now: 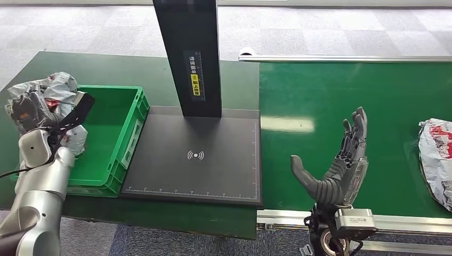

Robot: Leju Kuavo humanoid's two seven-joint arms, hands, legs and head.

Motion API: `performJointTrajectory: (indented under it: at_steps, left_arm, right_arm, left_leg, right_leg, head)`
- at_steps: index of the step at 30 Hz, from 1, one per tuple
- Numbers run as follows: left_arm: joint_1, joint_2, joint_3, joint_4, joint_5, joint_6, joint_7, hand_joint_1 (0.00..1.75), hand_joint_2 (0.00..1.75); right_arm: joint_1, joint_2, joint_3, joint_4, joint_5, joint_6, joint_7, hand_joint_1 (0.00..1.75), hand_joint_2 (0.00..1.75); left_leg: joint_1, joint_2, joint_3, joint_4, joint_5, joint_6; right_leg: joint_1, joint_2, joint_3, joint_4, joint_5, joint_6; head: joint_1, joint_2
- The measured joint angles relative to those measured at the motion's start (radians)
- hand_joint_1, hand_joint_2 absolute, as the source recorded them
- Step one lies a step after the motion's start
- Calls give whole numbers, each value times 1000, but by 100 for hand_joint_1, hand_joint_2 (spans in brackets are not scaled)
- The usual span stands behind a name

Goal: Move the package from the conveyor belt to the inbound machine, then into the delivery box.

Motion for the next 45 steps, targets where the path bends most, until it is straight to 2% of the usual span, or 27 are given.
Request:
performJointTrajectory:
  at_steps: [2, 5, 10, 13, 16, 19, 21, 23, 26, 31, 37, 45]
  left_arm:
    - [-10, -4, 3, 50, 47, -26, -49, 0, 175]
    - [-19, -17, 22, 94, 180, -110, -180, 0, 175]
    - [-21, -64, 76, 99, 495, -367, -348, 0, 175]
    - [-3, -98, 95, 47, 711, -514, -428, 0, 175]
    - [66, -128, 80, -86, 1001, -686, -448, 0, 175]
    - [200, -150, 10, -274, 1307, -817, -413, 0, 175]
    - [307, -159, -56, -395, 1477, -859, -402, 0, 175]
    - [413, -167, -120, -501, 1591, -881, -409, 0, 175]
    - [557, -194, -205, -616, 1666, -884, -437, 0, 175]
    - [712, -266, -348, -680, 1663, -784, -503, 0, 175]
    - [776, -326, -460, -703, 1592, -675, -537, 0, 175]
    - [811, -348, -484, -741, 1538, -643, -522, 0, 175]
  right_arm:
    - [-10, 0, 2, 9, -3, 3, 4, 0, 175]
    - [-27, 1, 2, 25, -6, 4, 9, 0, 175]
    - [-41, 0, -1, 53, -2, 5, 12, 0, 175]
    - [-42, 0, -3, 69, 2, 3, 12, 0, 175]
    - [-40, 0, -8, 79, 1, 2, 12, 0, 175]
    - [-33, 0, -18, 91, 5, 16, 28, 0, 175]
    - [-30, 0, -25, 108, 17, 36, 50, 0, 175]
    - [-28, -2, -32, 132, 32, 58, 74, 0, 175]
    - [-25, -4, -40, 183, 34, 105, 108, 0, 175]
    - [-26, -1, -43, 335, -3, 168, 123, 0, 175]
    - [-27, 24, -44, 523, -44, 193, 106, 0, 175]
    - [-6, 52, -45, 613, -63, 179, 68, 0, 175]
  left_leg:
    - [0, 0, 0, 0, 0, 0]
    - [0, 0, 0, 0, 0, 0]
    - [0, -1, 0, 0, 0, 0]
    - [0, 0, 0, 0, 0, 0]
    - [0, 1, 0, 0, 0, 0]
    - [0, 1, 0, 0, -1, 0]
    - [0, 1, 0, 0, -2, 0]
    - [0, 1, 0, 0, -3, 0]
    - [0, 1, 0, 0, -3, 1]
    - [-1, 0, -1, 0, -4, 2]
    - [0, -1, 0, 0, -4, 2]
    - [0, -1, 0, 0, -4, 2]
  right_leg:
    - [0, 0, 0, 0, 0, 0]
    - [0, 0, 0, 0, 0, 0]
    - [0, 0, 0, 0, 0, 0]
    - [0, 0, 0, 0, 0, 0]
    - [0, 0, 0, 0, 0, 0]
    - [0, 1, -1, 0, 0, 0]
    - [0, 1, -1, 0, -1, 0]
    - [0, 1, -1, -1, -2, 1]
    - [0, 0, -1, -1, -2, 1]
    - [-1, 0, 0, -1, -2, 2]
    - [-1, -1, 1, -1, -2, 2]
    - [0, -1, 0, -1, -2, 1]
  head:
    - [0, 0]
    - [0, 0]
    - [0, 0]
    - [0, 0]
    - [0, 0]
    - [0, 0]
    - [0, 0]
    - [0, 0]
    - [0, 0]
    - [0, 0]
    - [0, 0]
    - [0, 0]
